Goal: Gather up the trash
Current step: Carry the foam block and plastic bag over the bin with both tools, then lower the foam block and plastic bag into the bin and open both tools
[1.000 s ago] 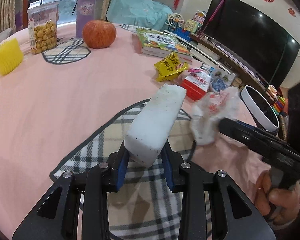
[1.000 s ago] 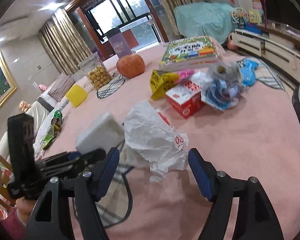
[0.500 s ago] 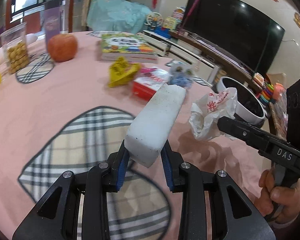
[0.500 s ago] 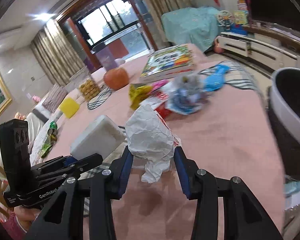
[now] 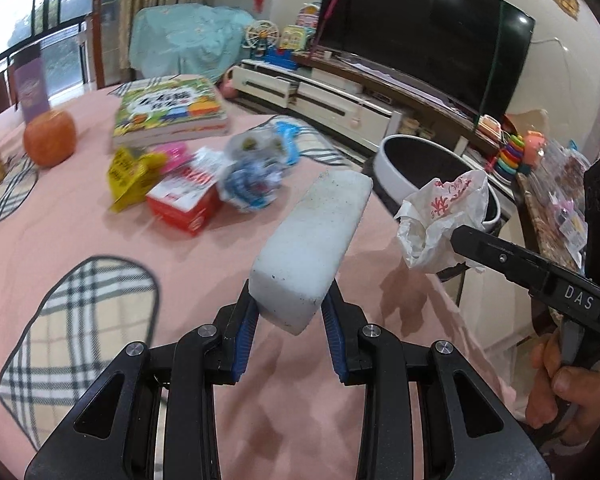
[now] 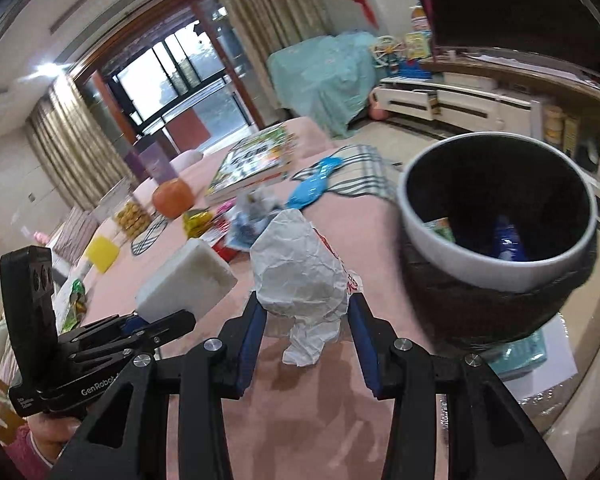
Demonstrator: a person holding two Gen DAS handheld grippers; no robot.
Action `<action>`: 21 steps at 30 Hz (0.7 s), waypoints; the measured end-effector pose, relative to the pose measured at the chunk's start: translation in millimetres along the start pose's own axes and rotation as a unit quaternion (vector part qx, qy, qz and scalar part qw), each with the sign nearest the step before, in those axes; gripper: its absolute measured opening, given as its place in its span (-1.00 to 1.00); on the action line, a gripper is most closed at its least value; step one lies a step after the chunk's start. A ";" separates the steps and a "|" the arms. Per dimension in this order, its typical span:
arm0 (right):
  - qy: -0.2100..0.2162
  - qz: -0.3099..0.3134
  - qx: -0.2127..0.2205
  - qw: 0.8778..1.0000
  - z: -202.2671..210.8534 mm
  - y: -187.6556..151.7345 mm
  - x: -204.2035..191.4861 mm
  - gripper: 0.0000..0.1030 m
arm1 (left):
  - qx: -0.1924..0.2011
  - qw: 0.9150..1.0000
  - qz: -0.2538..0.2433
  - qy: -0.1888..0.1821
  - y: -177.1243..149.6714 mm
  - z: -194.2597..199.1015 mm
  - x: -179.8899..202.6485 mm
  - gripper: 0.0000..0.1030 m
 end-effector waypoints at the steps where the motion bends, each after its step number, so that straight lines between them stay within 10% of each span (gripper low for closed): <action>1: -0.003 -0.002 0.003 1.000 2.0 1.6 3.9 -0.17 | 0.000 1.000 -0.004 -0.002 2.9 -1.5 4.5 -0.41; 21: -0.046 -0.048 0.040 0.997 34.8 26.2 71.9 -0.17 | -0.001 0.998 -0.061 -0.032 41.2 -32.1 76.3 -0.41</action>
Point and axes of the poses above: each gripper's, at about its wrist camera, not at the fingertips, and z roughly against the way its jaws point, x to its right, y to its top, the point moved 6 cm from there along -z, roughly the way its jaws point, and after that the axes turned 5 degrees about -y, right-handed, at the moved point
